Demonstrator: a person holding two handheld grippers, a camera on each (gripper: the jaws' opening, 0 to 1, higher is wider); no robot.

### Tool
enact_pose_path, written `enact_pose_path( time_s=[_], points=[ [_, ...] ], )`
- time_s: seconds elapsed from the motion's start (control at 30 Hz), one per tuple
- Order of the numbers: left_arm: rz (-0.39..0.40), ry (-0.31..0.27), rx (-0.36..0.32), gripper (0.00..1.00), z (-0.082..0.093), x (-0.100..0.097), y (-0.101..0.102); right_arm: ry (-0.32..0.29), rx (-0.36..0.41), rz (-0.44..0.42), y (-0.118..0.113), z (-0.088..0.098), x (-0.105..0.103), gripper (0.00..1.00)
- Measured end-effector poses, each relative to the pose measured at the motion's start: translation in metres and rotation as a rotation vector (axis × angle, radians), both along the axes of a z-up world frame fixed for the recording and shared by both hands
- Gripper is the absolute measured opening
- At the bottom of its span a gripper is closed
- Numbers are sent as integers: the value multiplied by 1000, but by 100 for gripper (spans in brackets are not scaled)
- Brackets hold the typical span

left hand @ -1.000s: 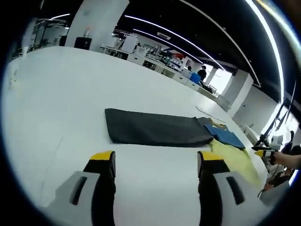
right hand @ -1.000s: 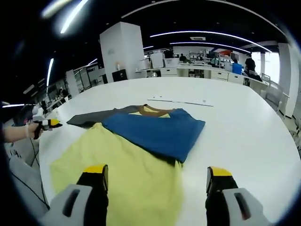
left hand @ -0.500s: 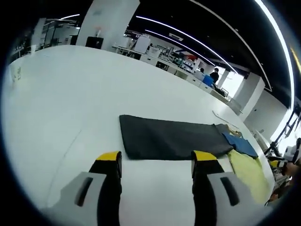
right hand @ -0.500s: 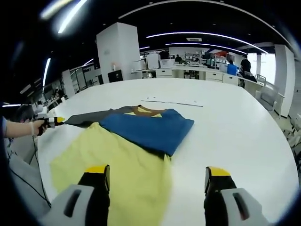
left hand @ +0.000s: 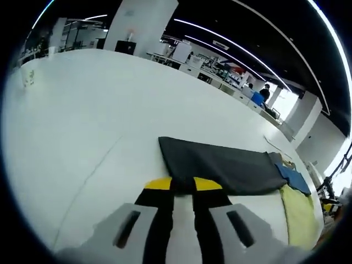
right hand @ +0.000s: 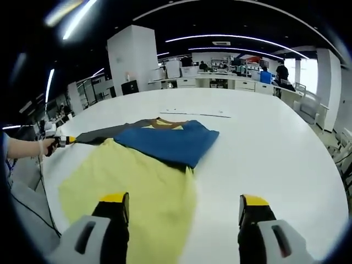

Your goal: Fold the garment on the visible template until the final outline fits inside the template.

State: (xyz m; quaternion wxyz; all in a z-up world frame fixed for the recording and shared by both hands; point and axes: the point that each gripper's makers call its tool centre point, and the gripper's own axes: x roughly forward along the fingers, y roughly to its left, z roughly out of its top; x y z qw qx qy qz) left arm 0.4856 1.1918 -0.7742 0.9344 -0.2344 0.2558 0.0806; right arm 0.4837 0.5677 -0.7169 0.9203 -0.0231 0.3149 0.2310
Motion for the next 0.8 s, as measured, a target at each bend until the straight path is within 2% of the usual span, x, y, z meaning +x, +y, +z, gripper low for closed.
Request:
enact_pose_path(
  time_s=[0.13, 0.27, 0.4, 0.47, 0.6, 0.8],
  points=[
    [16, 5, -57, 1, 0, 1, -4, 0, 2, -1, -1, -1, -1, 81],
    [4, -12, -34, 0, 16, 6, -8, -5, 12, -8, -2, 0, 2, 81],
    [-55, -81, -24, 0, 47, 18, -23, -14, 23, -10, -1, 1, 3, 81],
    [-92, -88, -2, 0, 60, 23, -33, -14, 29, -10, 0, 1, 2, 80],
    [-154, -132, -3, 0, 87, 35, -58, -23, 38, -6, 2, 3, 2, 80],
    [-229, -178, 0, 0, 112, 55, -92, -37, 65, -22, 2, 4, 0, 79]
  ],
)
